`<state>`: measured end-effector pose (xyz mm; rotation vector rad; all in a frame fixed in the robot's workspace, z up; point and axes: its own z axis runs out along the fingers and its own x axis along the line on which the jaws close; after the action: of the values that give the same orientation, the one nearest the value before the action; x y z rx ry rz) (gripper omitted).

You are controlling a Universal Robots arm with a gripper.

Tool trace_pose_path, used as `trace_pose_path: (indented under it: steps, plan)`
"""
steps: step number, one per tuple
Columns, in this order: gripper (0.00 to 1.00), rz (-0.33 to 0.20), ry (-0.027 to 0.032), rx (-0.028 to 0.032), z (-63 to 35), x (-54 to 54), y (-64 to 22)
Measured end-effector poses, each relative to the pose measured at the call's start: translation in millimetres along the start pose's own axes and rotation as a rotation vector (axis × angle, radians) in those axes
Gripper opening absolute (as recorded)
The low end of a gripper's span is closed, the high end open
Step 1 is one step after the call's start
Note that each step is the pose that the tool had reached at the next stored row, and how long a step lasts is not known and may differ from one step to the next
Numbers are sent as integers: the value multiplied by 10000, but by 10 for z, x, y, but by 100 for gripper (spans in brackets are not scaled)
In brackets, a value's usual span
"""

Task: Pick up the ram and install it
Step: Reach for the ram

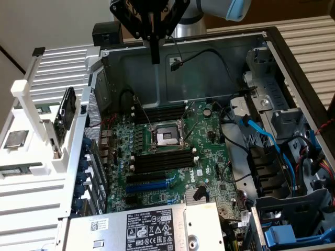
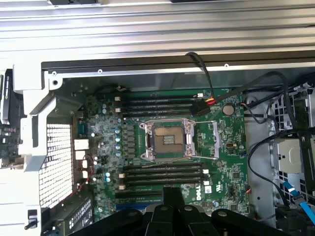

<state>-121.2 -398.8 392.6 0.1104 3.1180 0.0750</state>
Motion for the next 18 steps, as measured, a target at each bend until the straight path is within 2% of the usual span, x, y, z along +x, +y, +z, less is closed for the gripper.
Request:
trace_pose_path:
  steps: [4,6,8,11,14,18]
  plan:
    - [11,0,0,1,0,0,0]
    - [11,0,-10,-2,-2,40,-4]
    - [11,-1,-26,-6,-3,125,-10]
    - [11,-1,-32,-12,-7,347,-25]
    - [11,29,-34,-14,-6,427,-32]
    - [11,32,-47,-19,-5,633,-48]
